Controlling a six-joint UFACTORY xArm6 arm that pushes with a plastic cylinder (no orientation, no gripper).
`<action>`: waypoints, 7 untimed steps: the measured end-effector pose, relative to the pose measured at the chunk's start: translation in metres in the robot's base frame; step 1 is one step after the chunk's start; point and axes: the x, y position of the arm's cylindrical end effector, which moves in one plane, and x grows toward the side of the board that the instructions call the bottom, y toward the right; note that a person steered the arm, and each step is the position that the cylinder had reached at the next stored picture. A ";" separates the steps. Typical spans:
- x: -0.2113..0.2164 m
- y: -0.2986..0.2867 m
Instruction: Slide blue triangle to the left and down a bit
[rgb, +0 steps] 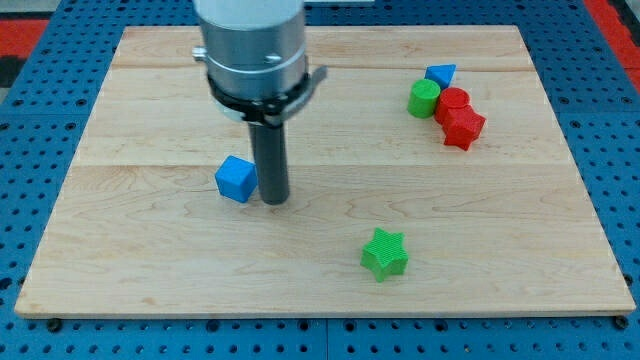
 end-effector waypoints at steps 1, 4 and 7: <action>-0.006 -0.044; -0.044 -0.034; -0.222 0.070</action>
